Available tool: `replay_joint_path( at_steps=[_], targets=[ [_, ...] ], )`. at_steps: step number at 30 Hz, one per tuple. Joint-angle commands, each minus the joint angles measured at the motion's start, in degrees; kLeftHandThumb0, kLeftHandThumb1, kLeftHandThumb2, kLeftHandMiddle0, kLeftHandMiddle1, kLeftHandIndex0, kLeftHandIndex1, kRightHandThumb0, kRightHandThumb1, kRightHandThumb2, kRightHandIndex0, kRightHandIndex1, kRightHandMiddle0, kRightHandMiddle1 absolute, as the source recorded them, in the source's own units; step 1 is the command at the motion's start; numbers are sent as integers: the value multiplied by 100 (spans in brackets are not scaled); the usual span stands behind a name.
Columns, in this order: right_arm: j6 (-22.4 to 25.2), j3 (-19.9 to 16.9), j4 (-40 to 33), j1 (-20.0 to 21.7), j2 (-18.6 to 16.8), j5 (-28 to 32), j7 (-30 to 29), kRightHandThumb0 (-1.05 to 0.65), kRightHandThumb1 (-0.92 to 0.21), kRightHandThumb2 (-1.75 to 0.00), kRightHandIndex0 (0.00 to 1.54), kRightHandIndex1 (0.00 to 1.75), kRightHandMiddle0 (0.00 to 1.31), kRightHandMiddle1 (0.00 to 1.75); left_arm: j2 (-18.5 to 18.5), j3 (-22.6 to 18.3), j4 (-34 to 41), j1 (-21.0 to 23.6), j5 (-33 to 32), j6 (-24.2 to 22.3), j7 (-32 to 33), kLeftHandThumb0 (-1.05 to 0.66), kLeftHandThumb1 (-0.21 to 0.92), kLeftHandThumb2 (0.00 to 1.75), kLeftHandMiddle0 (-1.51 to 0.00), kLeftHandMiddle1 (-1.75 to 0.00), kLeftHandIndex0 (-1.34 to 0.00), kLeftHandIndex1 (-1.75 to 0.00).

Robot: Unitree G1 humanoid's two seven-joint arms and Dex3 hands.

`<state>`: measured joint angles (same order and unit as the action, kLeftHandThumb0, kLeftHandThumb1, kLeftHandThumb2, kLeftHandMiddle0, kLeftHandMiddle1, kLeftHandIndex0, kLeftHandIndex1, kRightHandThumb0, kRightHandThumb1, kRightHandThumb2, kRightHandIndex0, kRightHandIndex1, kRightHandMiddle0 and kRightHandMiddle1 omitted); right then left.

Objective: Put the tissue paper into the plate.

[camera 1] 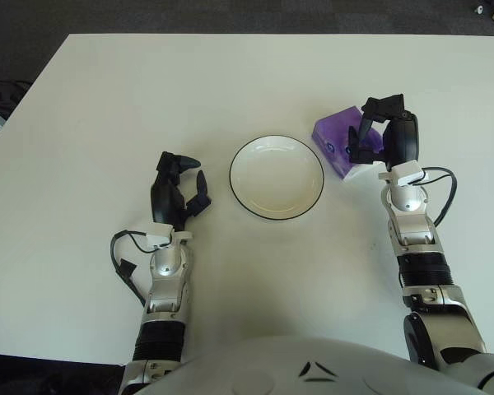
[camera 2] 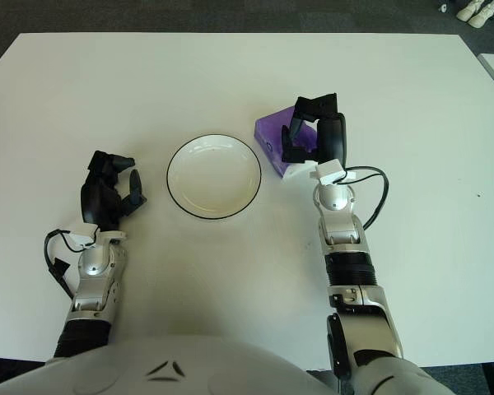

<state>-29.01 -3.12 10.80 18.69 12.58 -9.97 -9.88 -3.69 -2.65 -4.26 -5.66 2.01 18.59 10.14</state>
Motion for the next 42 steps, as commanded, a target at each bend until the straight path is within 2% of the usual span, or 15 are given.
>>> replay_joint_path(
  at_steps=[1,10,11,12,14,15,16,17,18,20,24,27,31,34,42],
  targets=[
    [-173,-54,51,11,-45,3,-24,-15,-22,-147,142,175,116,175,8,-35,-502,-334,54,-225,5,-41,56,102,-62,-140,-42,-175],
    [-402,-66,-16,61,-129,167,65,-12,-21,-148,138,175,114,175,5,-24,-413,-384,43,-257,-23,-40,57,101,-63,-142,-41,-175],
    [-413,-66,-26,72,-120,204,108,-26,-22,-145,128,175,97,175,10,-24,-409,-390,37,-250,-33,-40,57,100,-63,-142,-41,-175],
    [-417,-64,-37,83,-103,254,171,-30,-23,-144,125,175,90,175,16,-25,-406,-397,28,-242,-45,-40,57,100,-63,-142,-41,-175],
    [-309,-58,-115,82,-54,329,316,-16,-11,-152,105,175,82,164,24,-25,-406,-402,27,-228,-55,-40,57,100,-63,-142,-41,-175],
    [-225,-54,-170,75,-25,359,390,-10,-17,-145,88,174,72,164,28,-25,-407,-403,31,-222,-57,-40,57,100,-63,-142,-41,-175],
    [292,-45,-625,28,38,341,523,-7,-33,-127,67,171,58,168,32,-22,-400,-407,43,-218,-54,-40,57,100,-63,-142,-41,-175],
    [674,-43,-964,-8,79,325,619,-29,-40,-116,43,157,37,152,35,-20,-395,-411,51,-215,-52,-40,57,100,-64,-142,-41,-175],
    [1223,-31,-1364,-2,142,212,740,-37,-42,-111,34,151,30,146,38,-17,-362,-420,62,-240,-48,-40,57,100,-64,-142,-41,-175],
    [1895,-18,-1763,25,213,53,899,-59,-56,-92,14,114,12,99,37,-10,-328,-422,79,-276,-38,-40,57,101,-64,-140,-41,-175],
    [3076,72,-1903,296,350,-226,1162,-77,-71,-68,3,67,2,49,45,7,-295,-408,115,-321,-41,-41,56,102,-66,-140,-42,-175],
    [3806,152,-1844,620,386,-313,1331,-84,-78,-59,1,39,1,22,47,17,-311,-379,119,-327,-50,-41,55,103,-67,-142,-43,-175],
    [4904,262,-1999,852,456,-412,1626,-93,-84,-46,0,11,0,5,44,34,-364,-336,112,-280,-75,-41,53,105,-67,-144,-44,-175],
    [5861,416,-2064,1069,600,-541,1984,-99,-85,-39,0,4,0,2,52,22,-460,-285,77,-221,-107,-42,52,107,-67,-146,-45,-175],
    [7133,646,-2032,1500,871,-632,2499,-105,-85,-26,0,0,0,0,17,14,-490,-256,95,-269,-53,-42,48,112,-64,-148,-48,-175]
  ],
)
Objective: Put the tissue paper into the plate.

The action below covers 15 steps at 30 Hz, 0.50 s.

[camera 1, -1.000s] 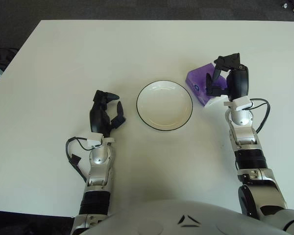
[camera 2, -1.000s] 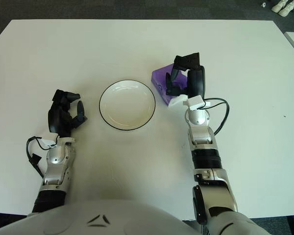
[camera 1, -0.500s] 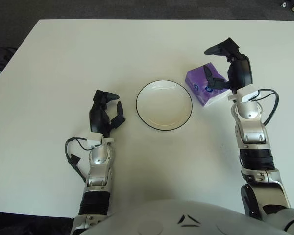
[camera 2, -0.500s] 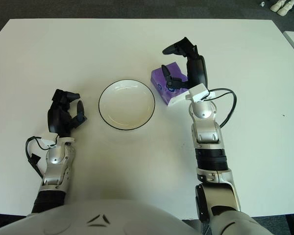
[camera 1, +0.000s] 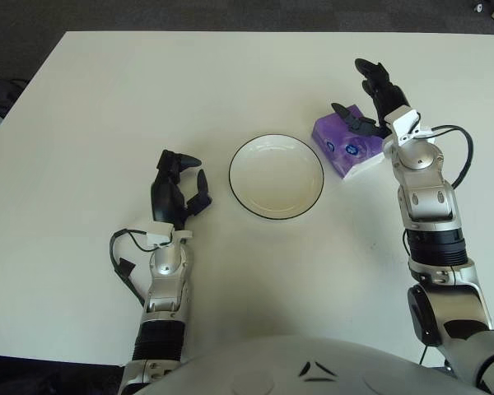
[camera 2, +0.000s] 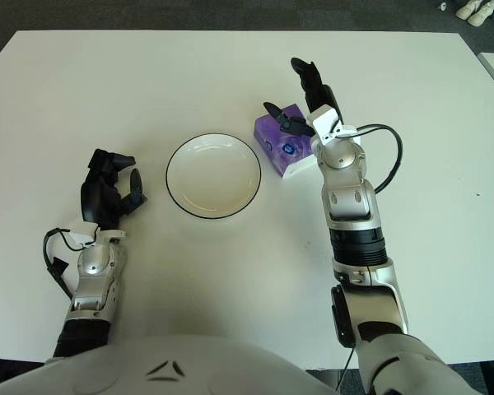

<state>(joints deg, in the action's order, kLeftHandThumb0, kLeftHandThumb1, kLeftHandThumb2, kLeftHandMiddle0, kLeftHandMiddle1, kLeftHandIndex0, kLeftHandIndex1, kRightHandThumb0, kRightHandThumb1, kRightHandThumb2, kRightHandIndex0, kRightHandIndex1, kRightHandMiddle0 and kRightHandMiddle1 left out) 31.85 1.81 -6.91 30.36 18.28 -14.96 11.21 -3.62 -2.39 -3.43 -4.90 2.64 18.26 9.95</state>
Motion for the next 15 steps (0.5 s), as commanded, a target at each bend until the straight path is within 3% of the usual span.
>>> replay_joint_path(
  at_steps=[1,7,15],
  targets=[
    [1141,164,-267,365,310,-134,410,-105,-85,-26,0,0,0,0,7,-11,-573,-331,38,-240,-27,-42,48,112,-64,-148,-48,-175],
    [1983,295,-182,752,416,-128,545,-105,-82,-23,0,0,0,0,-11,-17,-570,-316,48,-339,10,-43,48,112,-63,-146,-48,-175],
    [2432,408,63,1086,543,-26,591,-105,-79,-19,0,0,0,0,-24,-40,-669,-280,37,-251,25,-43,48,112,-64,-146,-48,-175]
  ],
)
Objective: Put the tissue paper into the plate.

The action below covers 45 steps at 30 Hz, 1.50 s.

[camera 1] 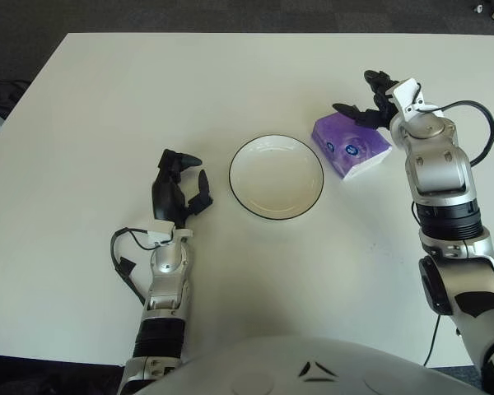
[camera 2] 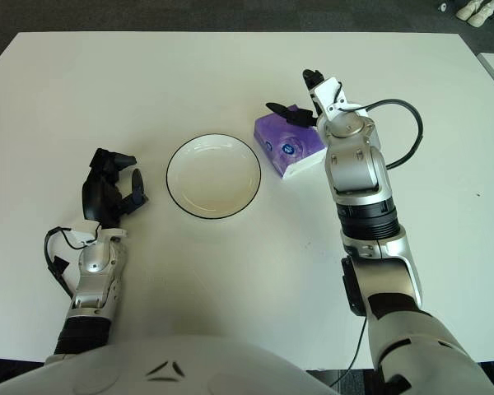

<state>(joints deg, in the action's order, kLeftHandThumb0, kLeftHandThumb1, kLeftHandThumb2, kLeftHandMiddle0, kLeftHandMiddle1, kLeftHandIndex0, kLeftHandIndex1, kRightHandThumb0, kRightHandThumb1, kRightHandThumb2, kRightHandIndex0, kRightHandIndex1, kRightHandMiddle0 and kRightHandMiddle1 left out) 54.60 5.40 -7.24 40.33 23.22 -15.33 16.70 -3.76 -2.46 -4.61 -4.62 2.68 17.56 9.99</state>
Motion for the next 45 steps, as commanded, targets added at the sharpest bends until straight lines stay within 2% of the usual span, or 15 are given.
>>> replay_joint_path(
  at_steps=[1,5,13,22,29,40,45],
  targets=[
    [178,57,118,113,53,17,36,-105,-79,-19,0,0,0,0,-12,-34,-555,-305,31,-171,20,-43,48,112,-64,-146,-48,-175],
    [294,84,239,204,43,61,45,-105,-76,-17,0,0,0,0,-9,-43,-615,-287,4,-66,-6,-43,48,112,-64,-147,-48,-175],
    [885,229,41,126,37,176,182,-103,-76,-16,0,0,0,0,10,-47,-662,-254,-18,-34,-26,-43,48,112,-64,-146,-48,-175],
    [1523,684,-165,179,340,229,530,-100,-76,-15,0,0,0,0,40,-40,-745,-220,-148,99,-136,-43,48,112,-63,-145,-48,-175],
    [1903,1115,-298,169,637,309,803,-98,-75,-15,0,0,0,0,24,-37,-736,-195,-141,29,-95,-43,48,112,-62,-144,-48,-175],
    [2534,1551,-927,140,1043,605,1057,-94,-74,-14,0,0,0,0,-37,-5,-799,-141,-130,86,-70,-43,47,113,-64,-147,-48,-175],
    [2639,1670,-1080,181,1225,773,1123,-94,-74,-14,0,0,0,0,-89,4,-796,-131,-133,71,-42,-43,48,112,-64,-146,-48,-175]
  ],
)
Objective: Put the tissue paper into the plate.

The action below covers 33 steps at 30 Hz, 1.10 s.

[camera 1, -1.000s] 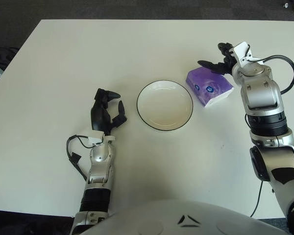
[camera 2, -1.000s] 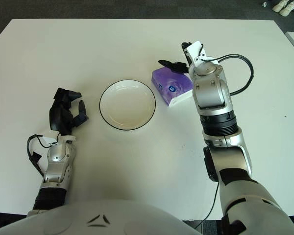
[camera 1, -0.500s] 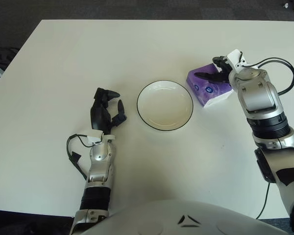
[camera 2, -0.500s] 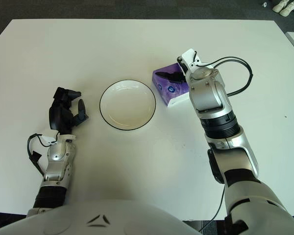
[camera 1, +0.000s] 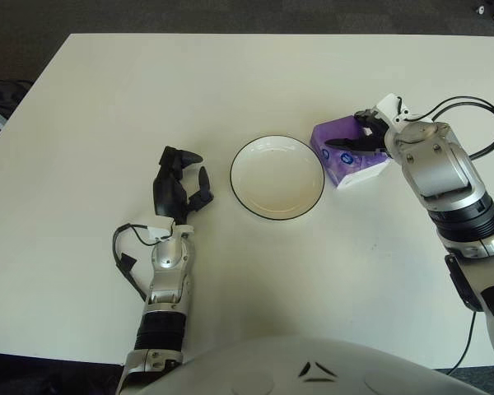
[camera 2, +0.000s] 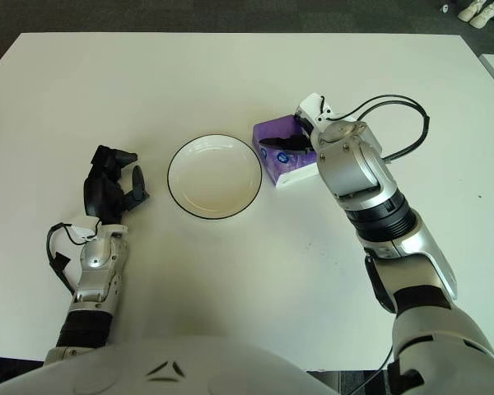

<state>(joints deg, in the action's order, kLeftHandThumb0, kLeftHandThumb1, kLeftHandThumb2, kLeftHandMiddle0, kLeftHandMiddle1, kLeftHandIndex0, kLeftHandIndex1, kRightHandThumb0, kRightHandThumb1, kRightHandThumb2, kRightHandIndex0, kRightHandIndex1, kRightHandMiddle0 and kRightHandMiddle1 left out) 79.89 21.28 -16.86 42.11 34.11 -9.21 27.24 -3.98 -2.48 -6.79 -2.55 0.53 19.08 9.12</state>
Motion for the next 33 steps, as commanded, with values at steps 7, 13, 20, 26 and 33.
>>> replay_joint_path(
  at_steps=[7,13,20,26,33],
  targets=[
    [200,210,-239,-12,170,262,-45,-95,-75,-14,0,0,0,0,-88,14,-516,-363,97,-168,79,-43,47,113,-64,-146,-48,-175],
    [130,238,-290,-133,111,233,-259,-97,-75,-15,0,0,0,0,-88,13,-509,-374,99,-191,91,-43,47,113,-64,-146,-49,-175],
    [-83,264,-266,-355,77,123,-604,-95,-74,-14,0,0,0,0,-92,26,-478,-422,124,-163,126,-43,46,114,-63,-147,-49,-175],
    [-326,257,-161,-510,98,56,-826,-94,-73,-13,0,0,0,0,-105,41,-447,-459,142,-155,157,-43,46,115,-63,-146,-50,-175],
    [-825,334,50,-665,205,-210,-1095,-85,-69,-13,0,0,0,0,-121,44,-403,-500,150,-174,196,-43,48,112,-63,-145,-48,-175]
  ],
)
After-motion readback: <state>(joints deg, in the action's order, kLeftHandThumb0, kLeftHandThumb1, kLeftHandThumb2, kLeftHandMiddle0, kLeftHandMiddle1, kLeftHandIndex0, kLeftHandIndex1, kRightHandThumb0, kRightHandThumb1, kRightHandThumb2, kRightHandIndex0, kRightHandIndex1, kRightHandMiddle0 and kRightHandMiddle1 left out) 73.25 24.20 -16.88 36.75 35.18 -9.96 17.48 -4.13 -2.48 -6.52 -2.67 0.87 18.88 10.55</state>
